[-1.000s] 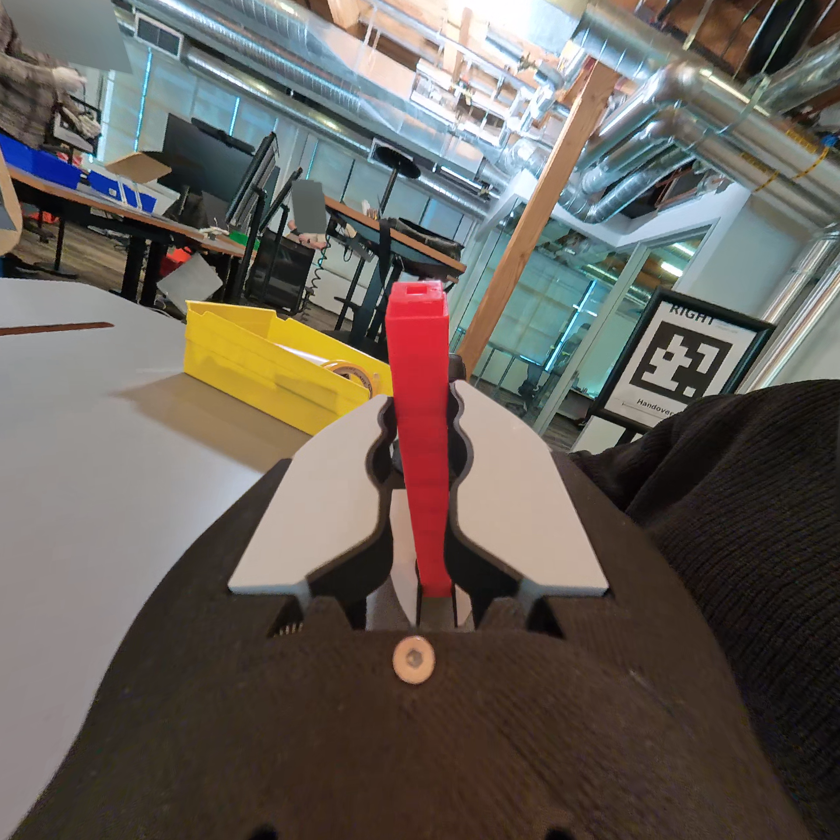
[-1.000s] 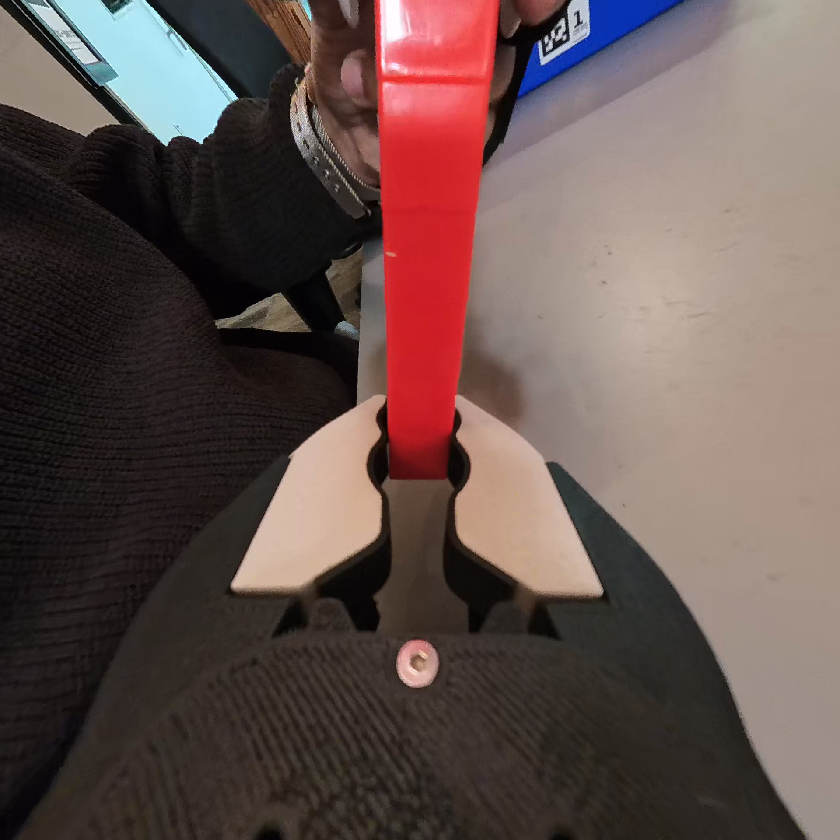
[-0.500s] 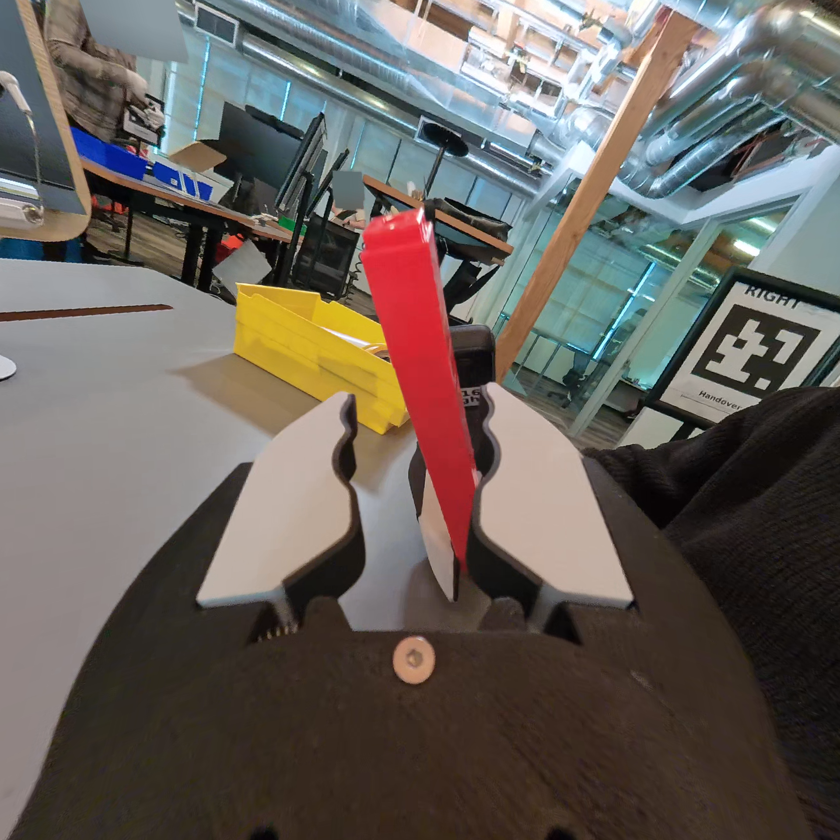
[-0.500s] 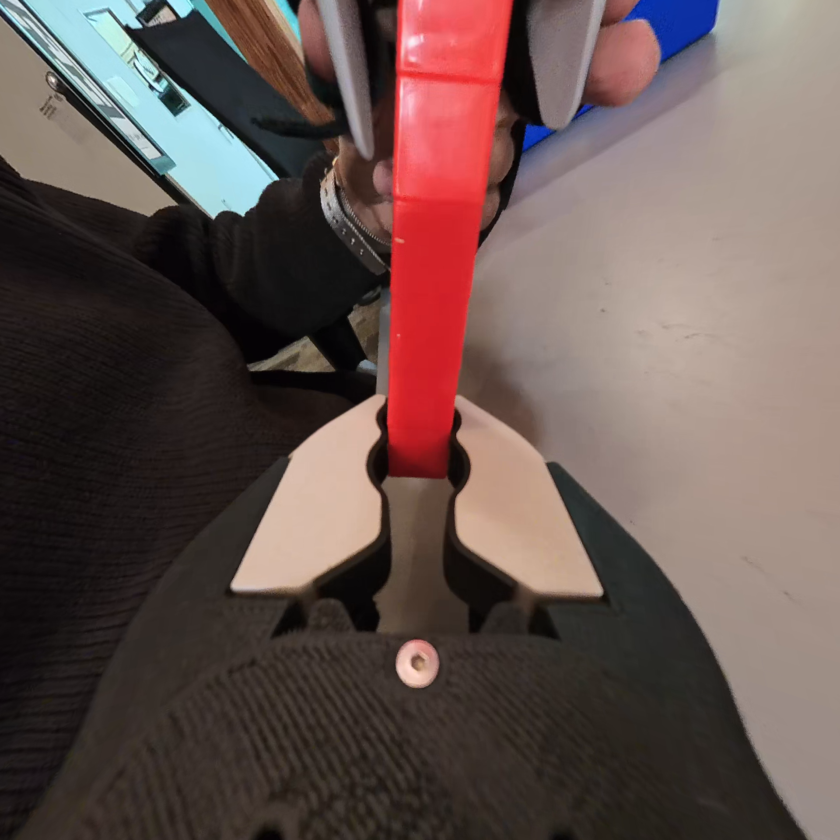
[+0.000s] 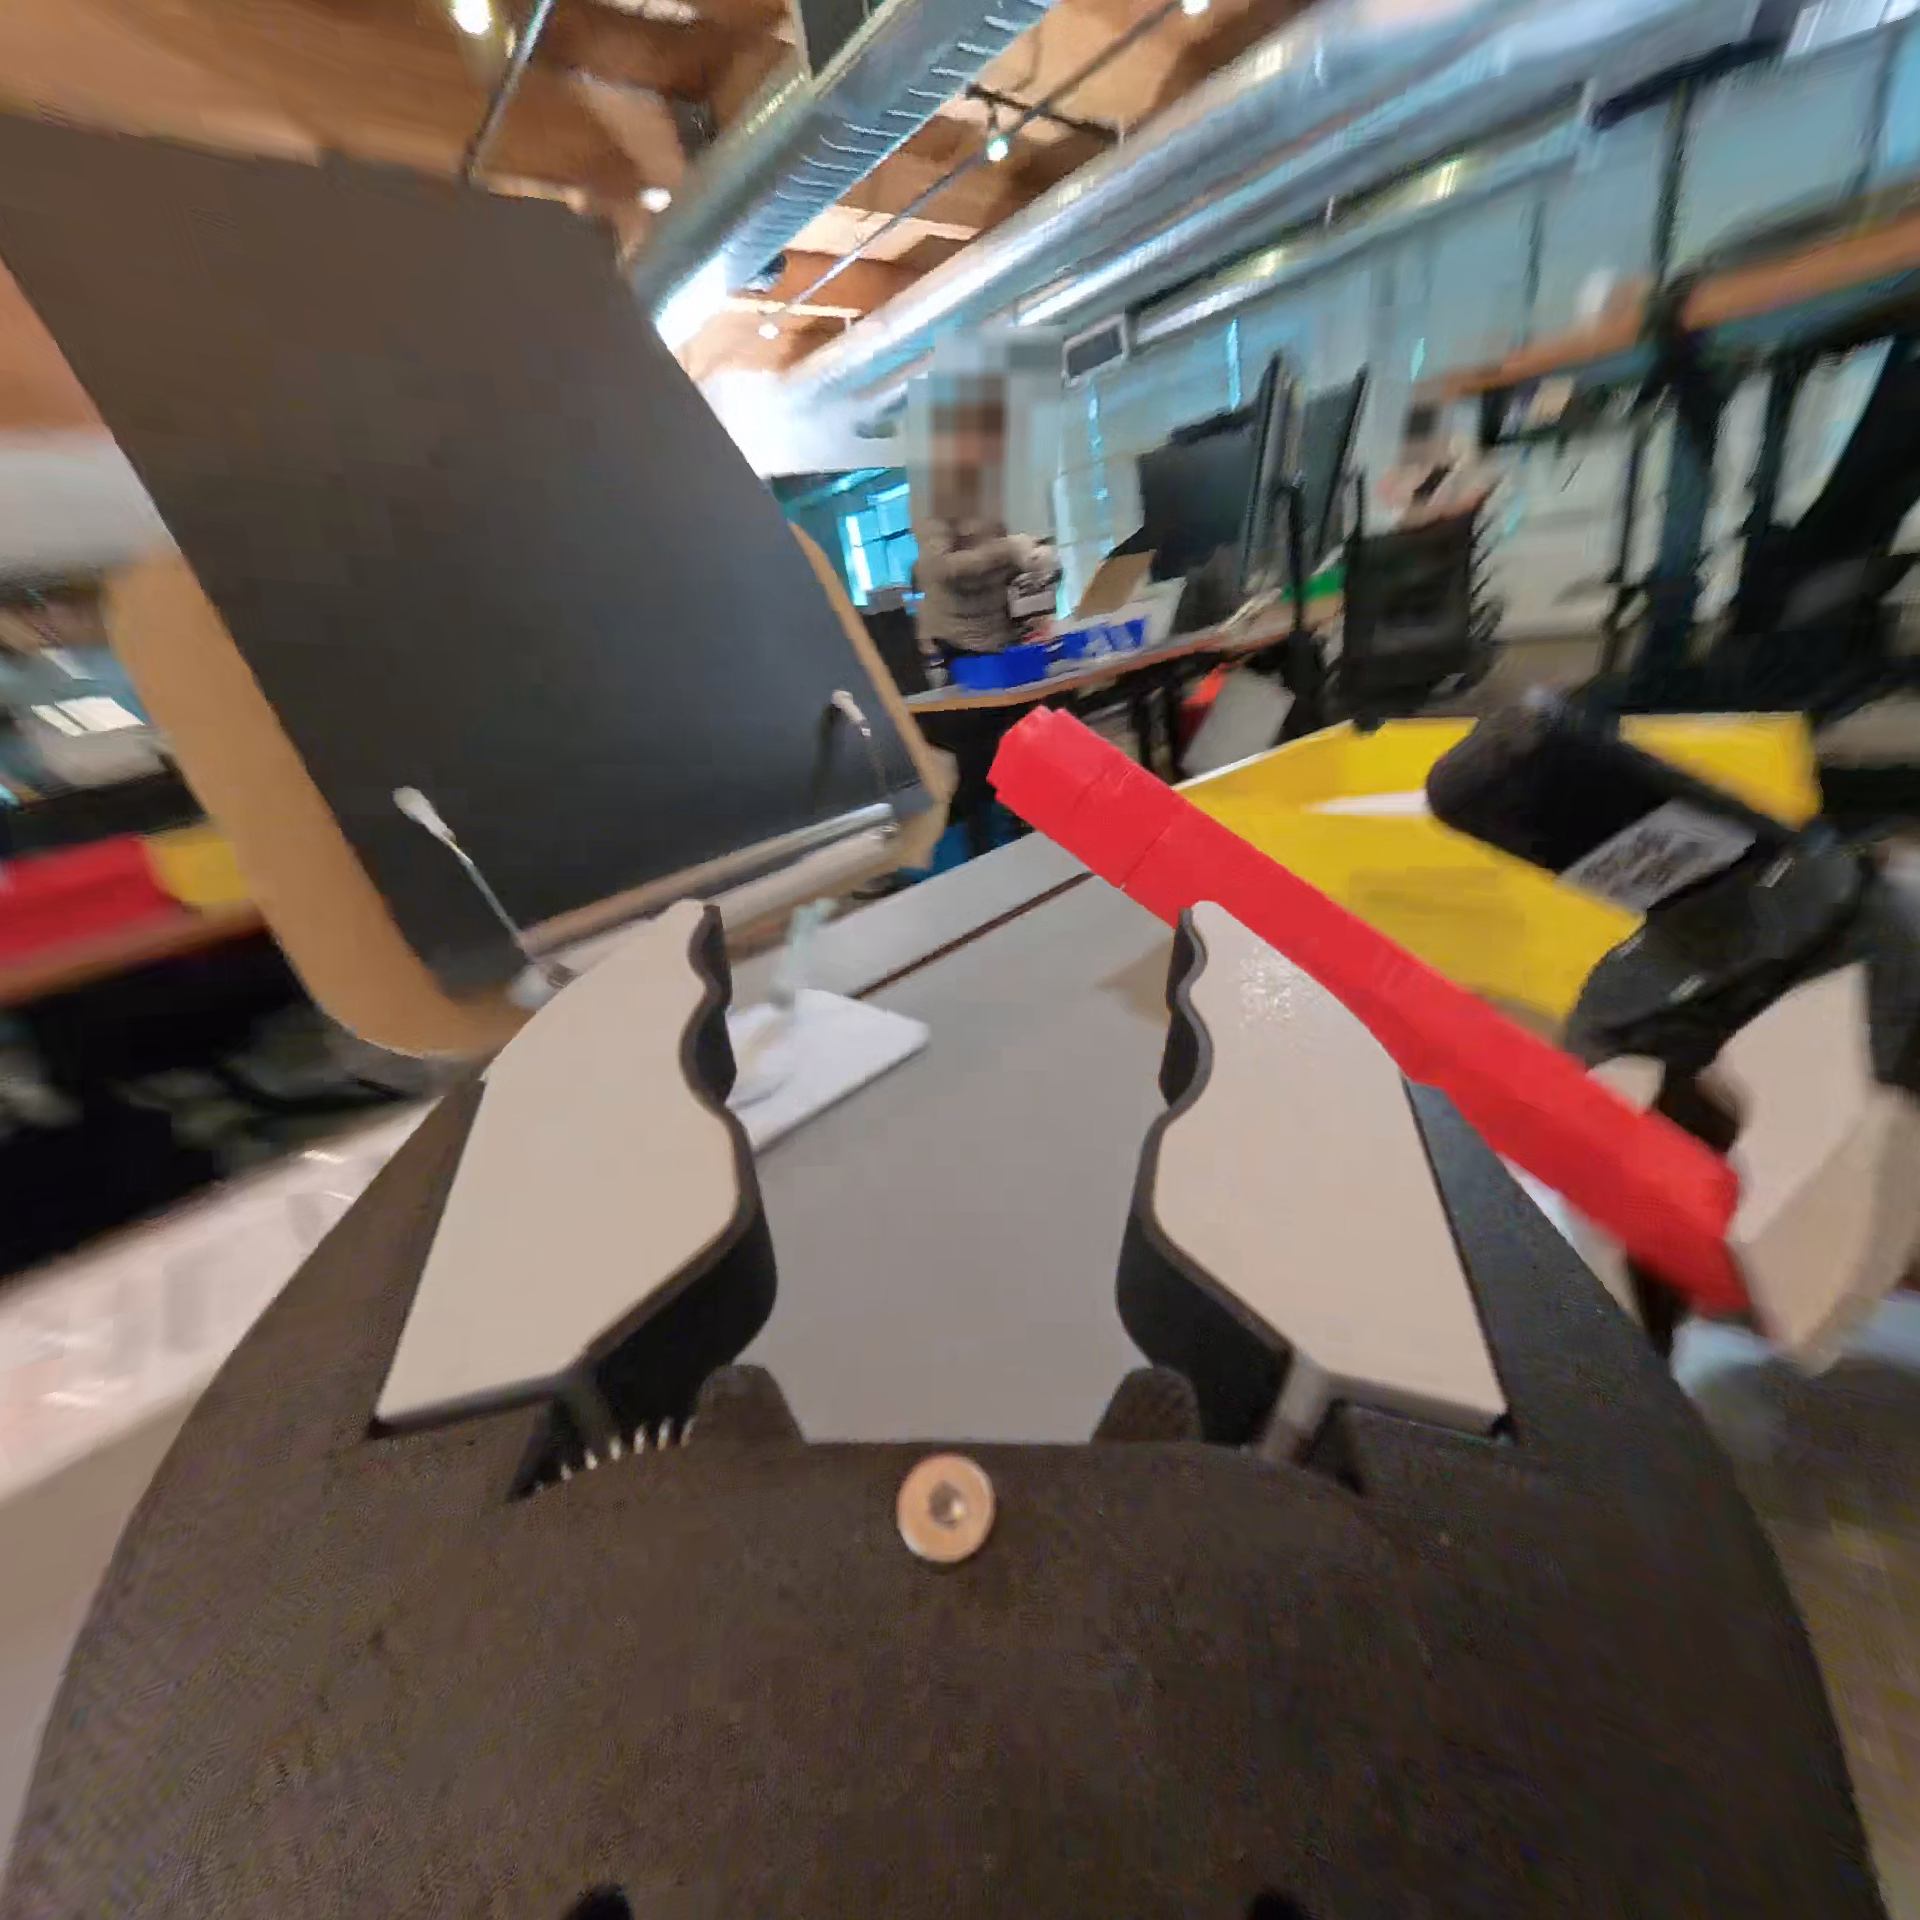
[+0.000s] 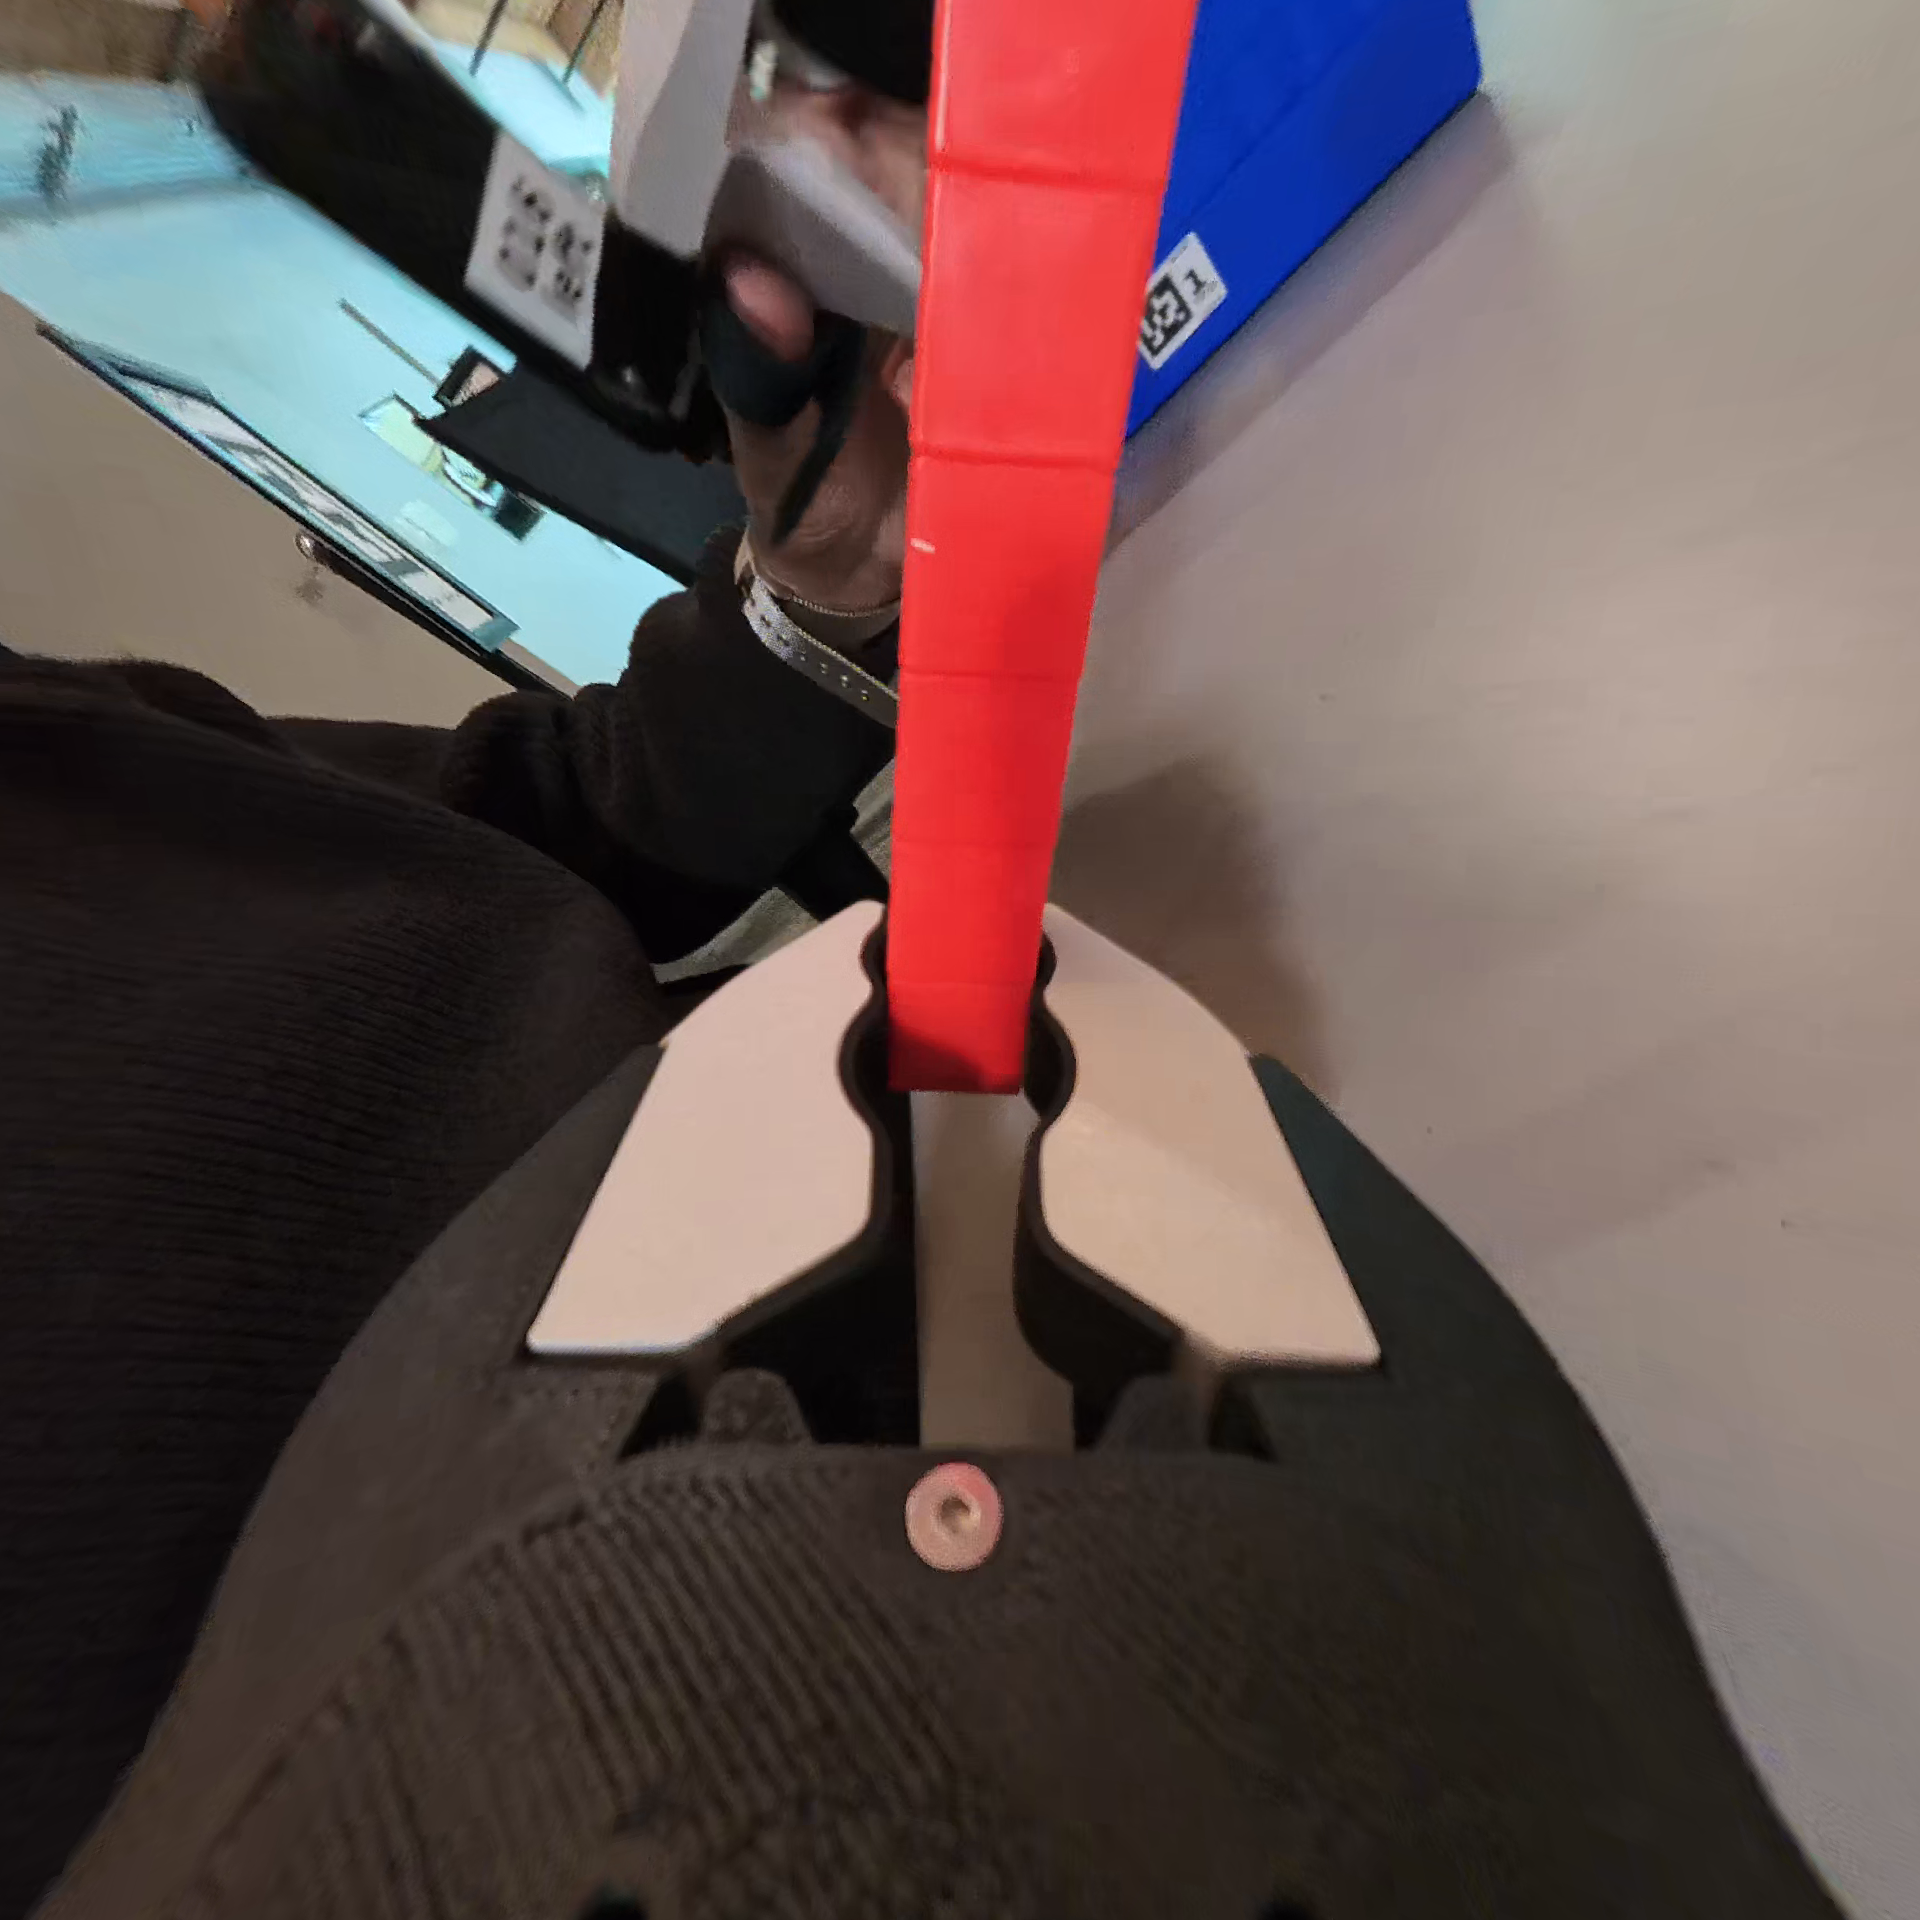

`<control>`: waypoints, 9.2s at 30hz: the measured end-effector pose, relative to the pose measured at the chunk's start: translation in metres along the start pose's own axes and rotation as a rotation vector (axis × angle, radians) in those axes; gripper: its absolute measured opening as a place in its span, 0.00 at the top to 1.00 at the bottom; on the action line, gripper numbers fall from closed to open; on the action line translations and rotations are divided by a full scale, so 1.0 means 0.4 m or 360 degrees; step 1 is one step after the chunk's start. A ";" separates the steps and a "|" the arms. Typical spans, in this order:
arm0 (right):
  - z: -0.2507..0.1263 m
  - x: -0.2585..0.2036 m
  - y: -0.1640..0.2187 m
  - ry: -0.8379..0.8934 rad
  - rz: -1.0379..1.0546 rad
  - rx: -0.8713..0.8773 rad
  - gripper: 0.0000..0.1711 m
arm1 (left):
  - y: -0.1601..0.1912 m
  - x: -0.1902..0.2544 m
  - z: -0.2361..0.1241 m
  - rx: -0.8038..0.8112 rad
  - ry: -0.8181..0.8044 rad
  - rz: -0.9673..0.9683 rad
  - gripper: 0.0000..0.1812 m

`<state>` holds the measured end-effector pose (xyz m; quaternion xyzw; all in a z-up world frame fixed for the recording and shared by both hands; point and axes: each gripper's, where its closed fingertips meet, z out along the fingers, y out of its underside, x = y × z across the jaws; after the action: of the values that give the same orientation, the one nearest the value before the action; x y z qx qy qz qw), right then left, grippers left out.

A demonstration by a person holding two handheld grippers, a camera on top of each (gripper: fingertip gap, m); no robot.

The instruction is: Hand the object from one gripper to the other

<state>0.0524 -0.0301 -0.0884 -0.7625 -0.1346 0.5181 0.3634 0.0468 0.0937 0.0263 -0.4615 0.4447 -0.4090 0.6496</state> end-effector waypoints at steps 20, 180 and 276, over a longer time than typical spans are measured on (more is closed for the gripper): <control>0.022 -0.078 0.063 -0.0466 0.0577 -0.0245 0.86 | 0.192 0.182 -0.001 -0.0224 0.0253 0.1839 0.63; -0.176 -0.054 -0.189 0.0504 -0.0918 0.0695 0.77 | 0.131 0.355 -0.031 -0.0345 0.1245 -0.0722 0.88; -0.119 -0.261 -0.168 0.0764 -0.1959 0.0526 0.87 | 0.101 0.457 0.001 -0.0535 0.1471 -0.3022 0.66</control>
<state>0.0617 -0.0635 0.0401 -0.5753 -0.3787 0.0472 0.7235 0.1014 -0.0688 -0.0492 -0.5028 0.1571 -0.8160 -0.2382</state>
